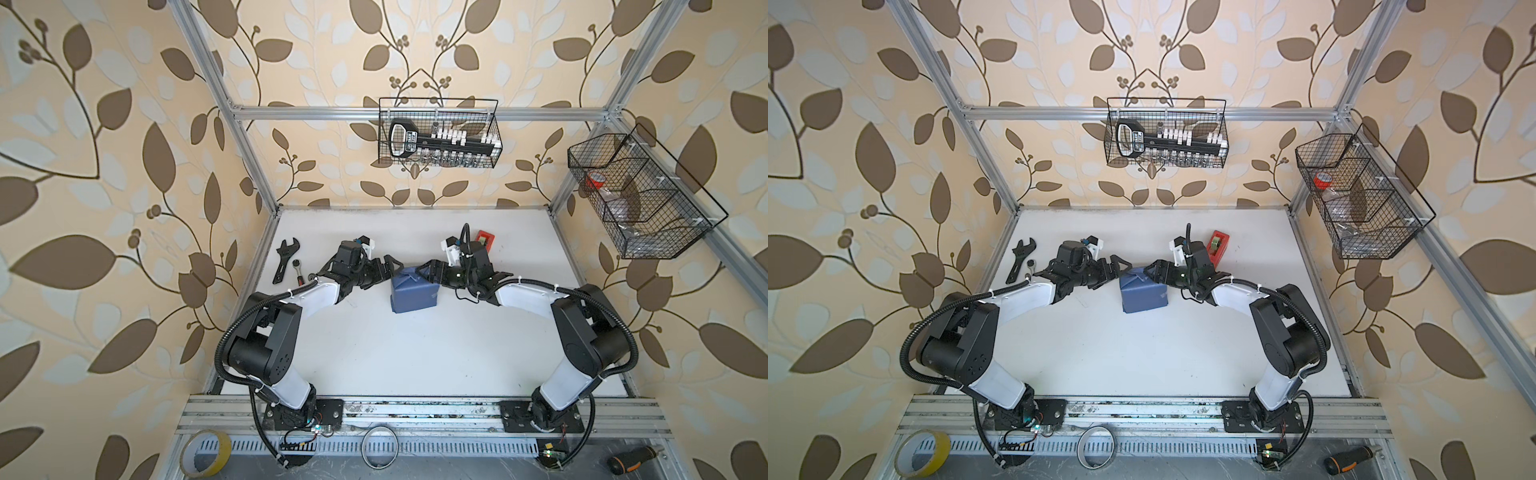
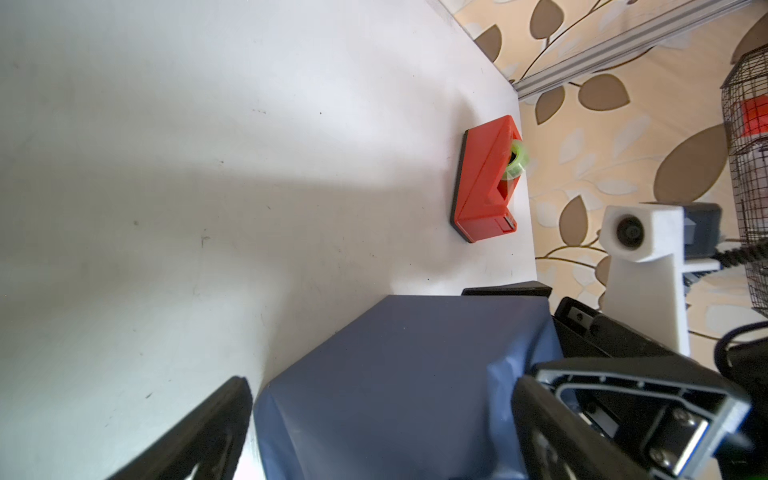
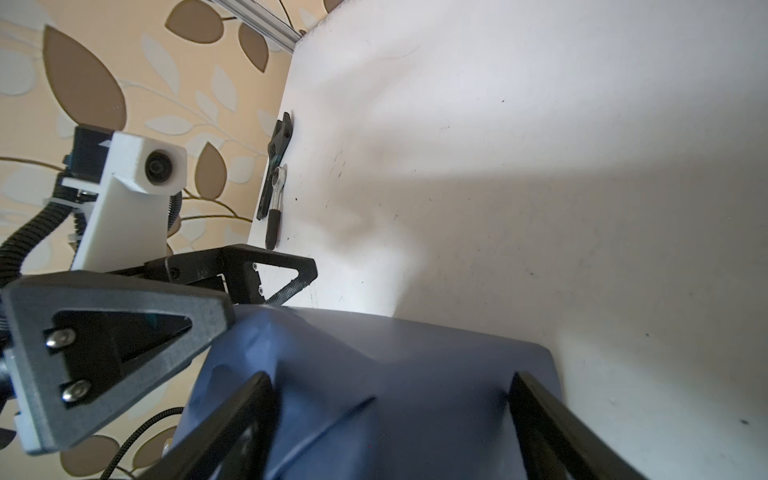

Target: Wrap the gift box in paper

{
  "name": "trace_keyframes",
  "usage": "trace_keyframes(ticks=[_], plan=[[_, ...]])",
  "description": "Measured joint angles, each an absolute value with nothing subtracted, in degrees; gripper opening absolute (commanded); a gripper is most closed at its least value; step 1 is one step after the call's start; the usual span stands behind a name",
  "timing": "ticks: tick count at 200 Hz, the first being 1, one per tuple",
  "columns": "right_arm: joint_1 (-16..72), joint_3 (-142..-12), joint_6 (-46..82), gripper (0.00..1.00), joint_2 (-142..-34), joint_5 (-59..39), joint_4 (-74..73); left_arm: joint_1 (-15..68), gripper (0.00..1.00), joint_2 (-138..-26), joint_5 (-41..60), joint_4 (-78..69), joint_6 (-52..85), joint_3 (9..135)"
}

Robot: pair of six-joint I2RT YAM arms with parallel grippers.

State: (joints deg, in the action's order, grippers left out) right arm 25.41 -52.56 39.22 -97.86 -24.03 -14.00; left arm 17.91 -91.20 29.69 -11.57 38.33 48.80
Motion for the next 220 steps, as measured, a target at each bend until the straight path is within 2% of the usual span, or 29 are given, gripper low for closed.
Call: trace_keyframes(ticks=[63, 108, 220], plan=[[25.52, -51.77, 39.46, 0.89, -97.86, -24.08, -15.79, 19.79, 0.99, -91.79, 31.99, -16.25, 44.97, 48.56], [25.63, -51.53, 39.51, 0.89, -97.86, -24.21, -16.12, 21.04, 0.99, -95.39, 33.89, -17.28, 45.28, 47.83], [25.78, -51.11, 39.48, 0.89, -97.86, -24.45, -16.51, 20.93, 0.99, -94.91, 34.79, -23.14, 45.65, 44.07]])
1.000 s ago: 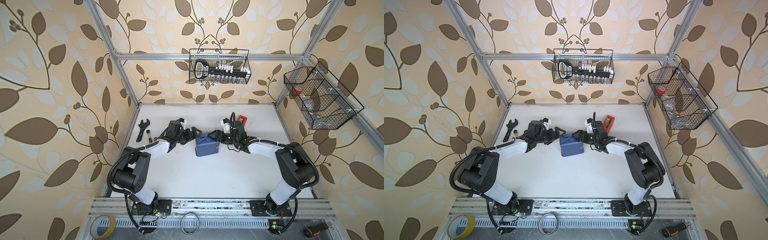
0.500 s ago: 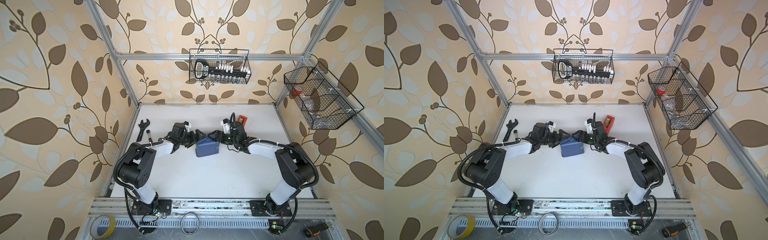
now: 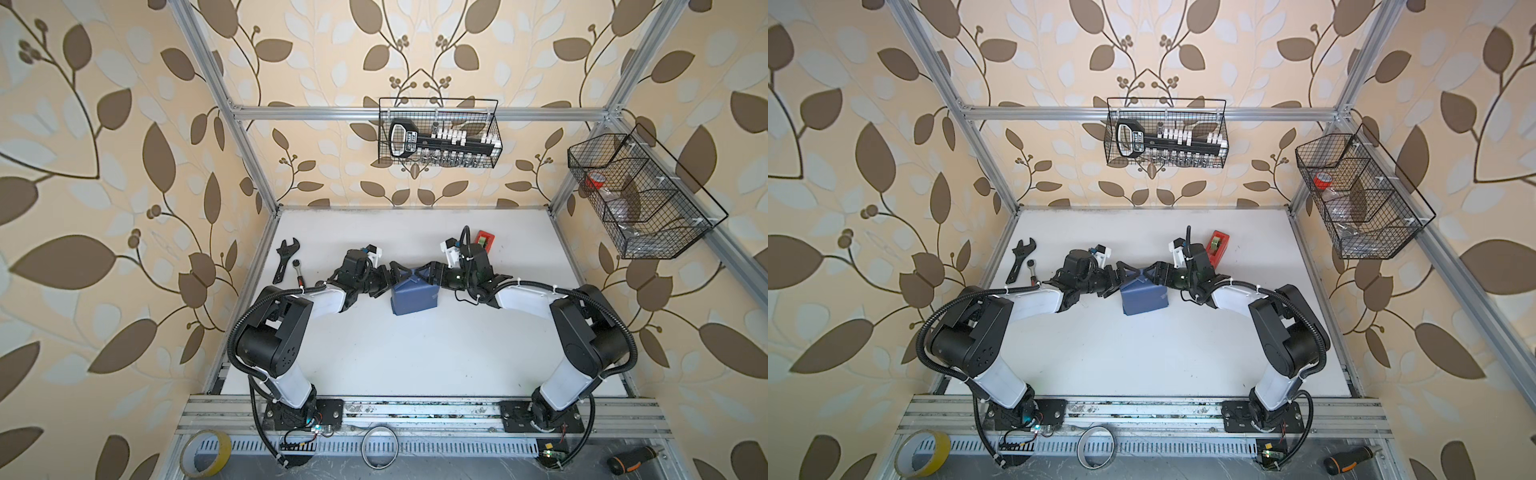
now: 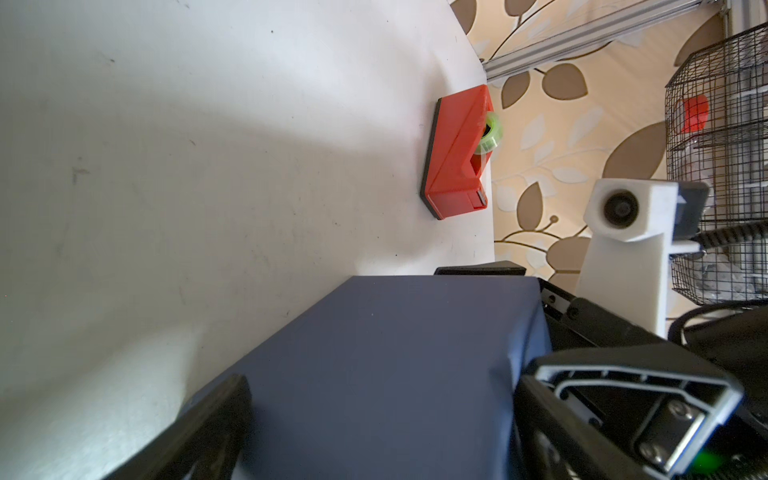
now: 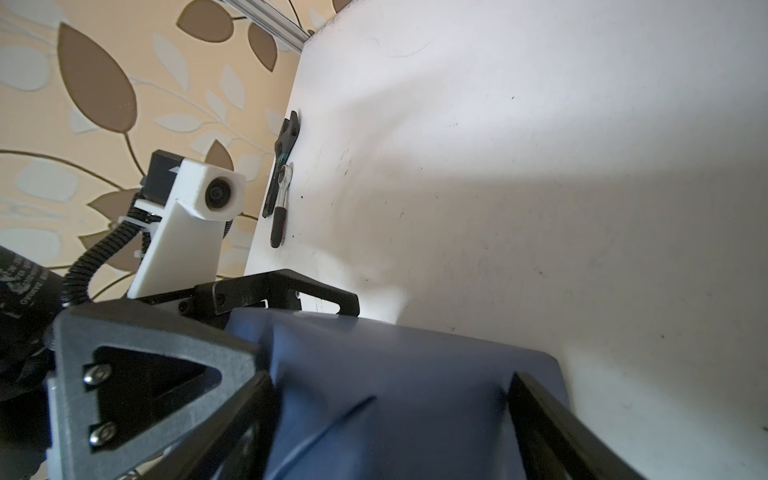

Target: Wrap the gift box in paper

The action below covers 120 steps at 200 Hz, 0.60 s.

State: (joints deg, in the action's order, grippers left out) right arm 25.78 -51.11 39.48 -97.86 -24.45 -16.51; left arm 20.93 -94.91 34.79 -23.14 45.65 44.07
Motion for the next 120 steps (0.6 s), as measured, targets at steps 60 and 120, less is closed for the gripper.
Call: trace_keyframes(ticks=[60, 120], plan=[[26.02, -50.94, 39.48, 0.89, -97.86, -24.75, -16.82, 20.97, 0.99, -92.12, 36.82, -22.37, 46.94, 41.6], [26.13, -49.84, 39.66, 0.89, -97.86, -25.15, -18.59, 20.97, 0.99, -90.85, 37.54, -22.59, 46.59, 39.81]])
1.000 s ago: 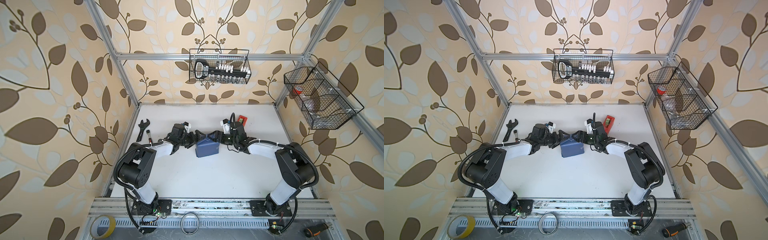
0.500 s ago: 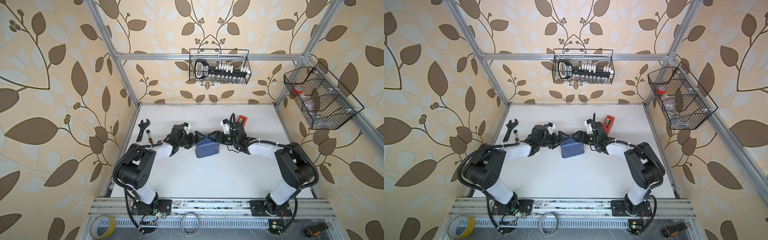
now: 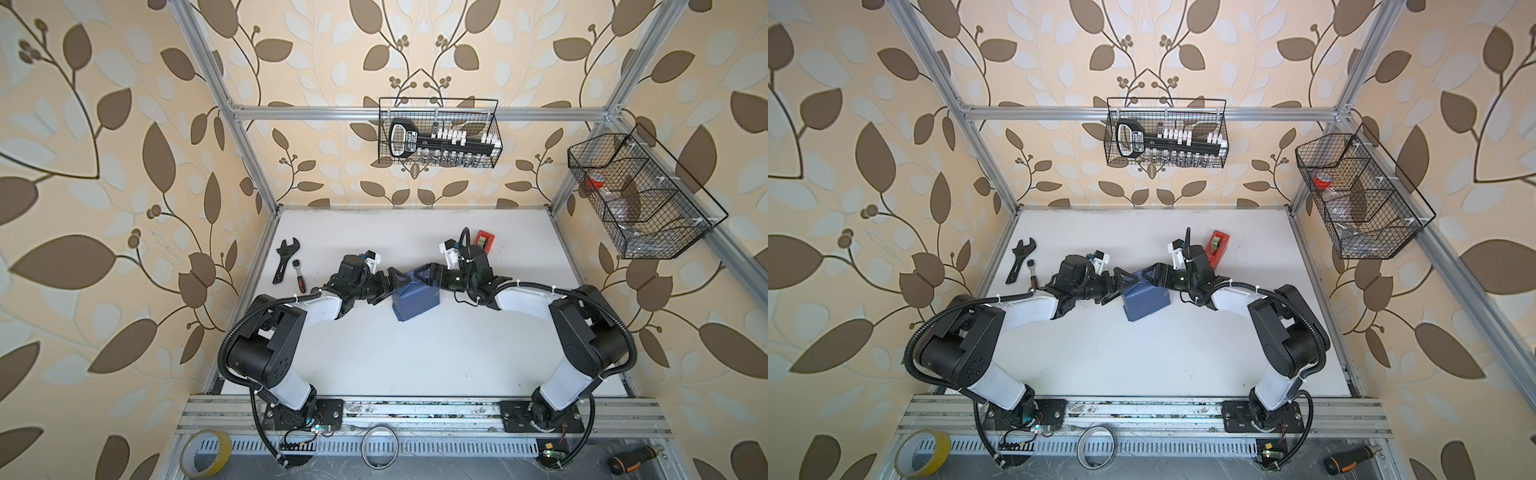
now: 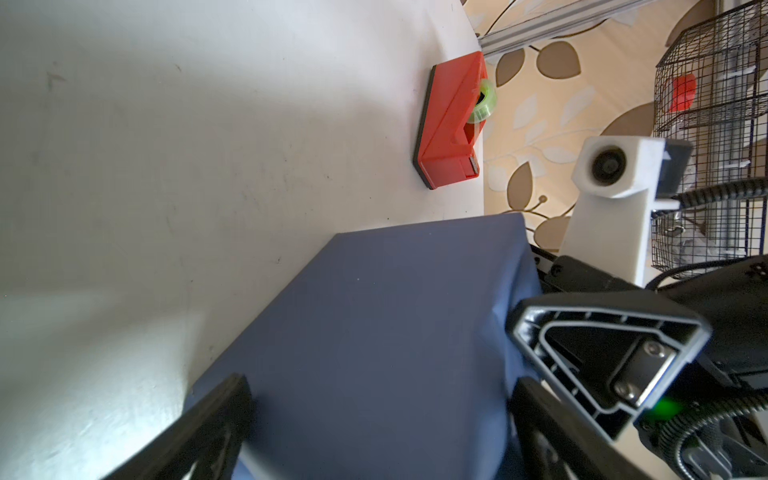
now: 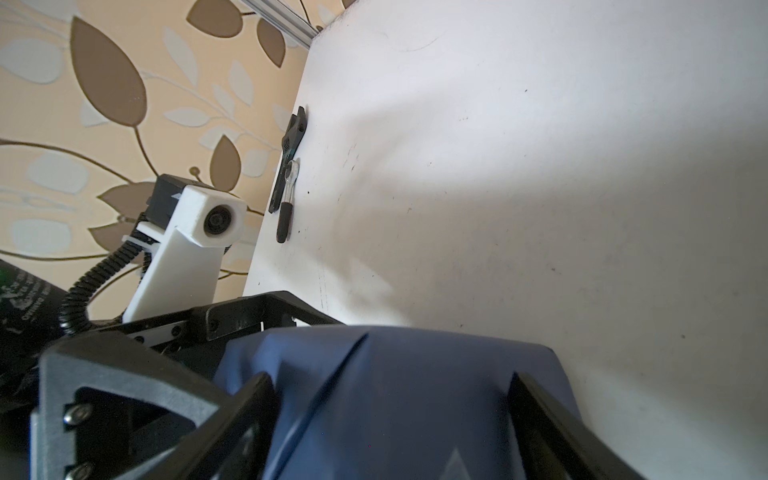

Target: Wrap the gift box in paper

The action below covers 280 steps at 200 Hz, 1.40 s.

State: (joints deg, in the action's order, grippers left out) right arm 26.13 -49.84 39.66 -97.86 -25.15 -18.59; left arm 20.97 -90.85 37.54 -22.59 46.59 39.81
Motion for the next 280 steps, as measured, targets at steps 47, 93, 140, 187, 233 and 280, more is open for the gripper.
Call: trace_keyframes(ticks=[47, 93, 140, 187, 233, 280], plan=[[26.15, -48.36, 39.88, 0.88, -97.43, -25.5, -20.38, 21.06, 0.99, -90.32, 37.5, -21.85, 44.03, 39.22], [26.35, -44.95, 40.47, 0.87, -95.18, -25.06, -22.52, 21.08, 0.99, -88.07, 37.04, -18.7, 43.68, 39.22], [26.52, -41.58, 41.43, 0.87, -93.45, -24.77, -25.67, 21.08, 0.99, -84.73, 37.04, -18.94, 48.47, 39.22], [26.92, -39.7, 42.26, 0.87, -93.12, -24.16, -28.53, 23.53, 0.99, -83.99, 36.1, -18.13, 50.61, 38.98], [27.16, -38.15, 42.68, 0.87, -92.95, -23.94, -31.11, 24.77, 0.99, -86.26, 35.33, -18.09, 50.3, 38.98], [27.31, -37.5, 43.0, 0.87, -92.73, -23.7, -31.94, 25.12, 0.99, -88.36, 35.62, -17.78, 47.51, 39.0]])
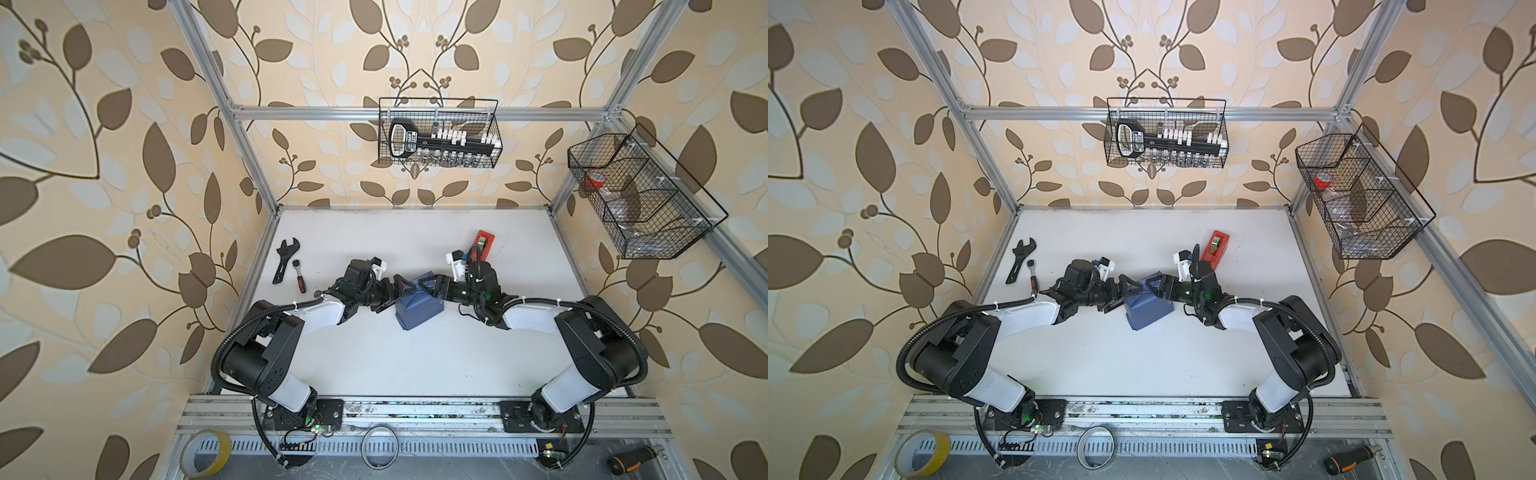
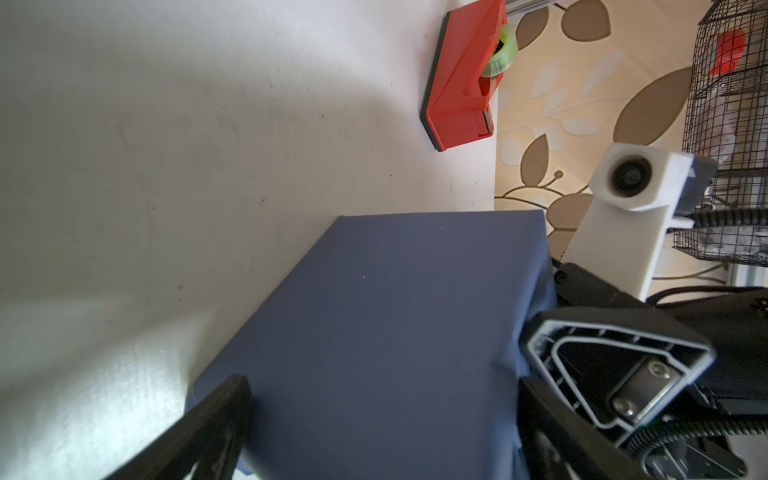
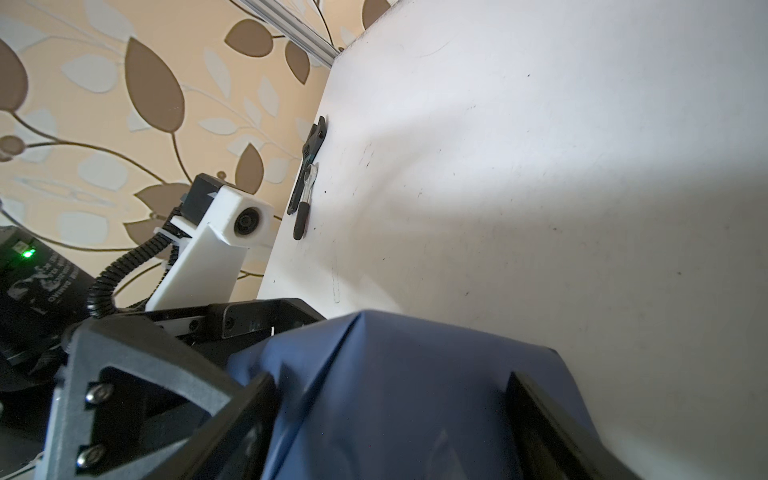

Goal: Wrap the gift box in paper
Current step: 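Move the right gripper to the red tape dispenser while the left gripper holds the box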

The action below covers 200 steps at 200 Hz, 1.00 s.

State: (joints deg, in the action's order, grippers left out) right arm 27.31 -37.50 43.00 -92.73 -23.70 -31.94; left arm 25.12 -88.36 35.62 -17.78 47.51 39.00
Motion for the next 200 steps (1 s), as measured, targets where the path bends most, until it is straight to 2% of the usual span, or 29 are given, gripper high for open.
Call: trace_keyframes(ticks=[40, 85, 125, 163, 200], plan=[[27.31, -37.63, 43.05, 0.89, -91.94, -23.7, -30.28, 25.1, 0.98, -88.79, 35.88, -18.11, 44.34, 39.2], [26.7, -42.11, 42.59, 0.92, -90.41, -23.79, -21.91, 25.17, 0.96, -89.17, 36.05, -18.02, 40.16, 39.83], [22.98, -46.44, 41.56, 0.92, -85.12, -24.36, -17.91, 25.17, 0.95, -89.14, 35.81, -17.67, 37.32, 40.14], [14.44, -47.99, 38.35, 0.86, -81.38, -23.53, -12.93, 25.26, 0.95, -88.88, 35.31, -16.56, 35.38, 40.62], [5.76, -50.72, 36.01, 0.76, -84.14, -22.22, -7.84, 25.71, 0.95, -88.42, 34.35, -15.84, 34.52, 40.86]])
